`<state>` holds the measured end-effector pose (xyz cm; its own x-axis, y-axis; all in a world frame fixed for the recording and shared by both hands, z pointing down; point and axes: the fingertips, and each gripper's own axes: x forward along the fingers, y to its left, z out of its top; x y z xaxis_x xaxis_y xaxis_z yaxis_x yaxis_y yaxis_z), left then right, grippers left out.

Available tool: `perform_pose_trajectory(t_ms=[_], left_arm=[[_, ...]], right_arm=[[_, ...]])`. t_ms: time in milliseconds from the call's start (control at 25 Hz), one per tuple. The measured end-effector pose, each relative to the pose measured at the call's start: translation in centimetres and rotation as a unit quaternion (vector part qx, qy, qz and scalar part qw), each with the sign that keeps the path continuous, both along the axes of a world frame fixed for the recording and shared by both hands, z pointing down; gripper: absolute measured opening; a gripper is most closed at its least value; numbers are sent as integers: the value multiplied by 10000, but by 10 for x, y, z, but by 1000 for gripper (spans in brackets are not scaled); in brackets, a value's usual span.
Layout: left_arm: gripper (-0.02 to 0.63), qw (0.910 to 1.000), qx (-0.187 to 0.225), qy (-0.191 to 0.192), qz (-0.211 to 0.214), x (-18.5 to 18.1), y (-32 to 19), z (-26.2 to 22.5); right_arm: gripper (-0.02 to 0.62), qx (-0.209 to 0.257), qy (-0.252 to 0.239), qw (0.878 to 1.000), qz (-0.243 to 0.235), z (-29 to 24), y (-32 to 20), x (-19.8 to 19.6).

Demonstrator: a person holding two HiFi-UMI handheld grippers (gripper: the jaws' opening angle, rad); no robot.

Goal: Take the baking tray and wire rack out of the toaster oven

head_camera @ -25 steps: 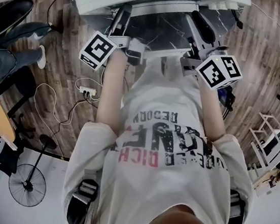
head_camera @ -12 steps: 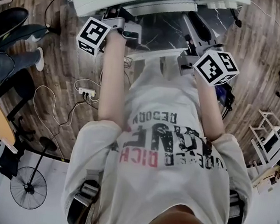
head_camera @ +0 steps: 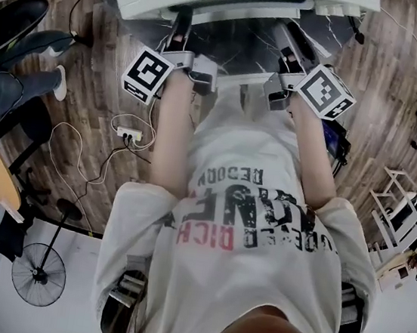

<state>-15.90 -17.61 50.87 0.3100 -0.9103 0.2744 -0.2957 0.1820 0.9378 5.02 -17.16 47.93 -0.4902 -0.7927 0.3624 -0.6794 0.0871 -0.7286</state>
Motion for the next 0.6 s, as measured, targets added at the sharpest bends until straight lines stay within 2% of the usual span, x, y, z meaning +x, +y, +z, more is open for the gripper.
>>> perform_pose_trajectory(t_ms=[440, 600], left_arm=[[63, 9996, -61, -65, 257, 8, 28, -2], [64, 9993, -98, -94, 361, 10, 37, 0]], right_arm=[[221, -403, -404, 9966, 602, 26, -23, 15], [203, -381, -337, 9959, 751, 29, -26, 23]])
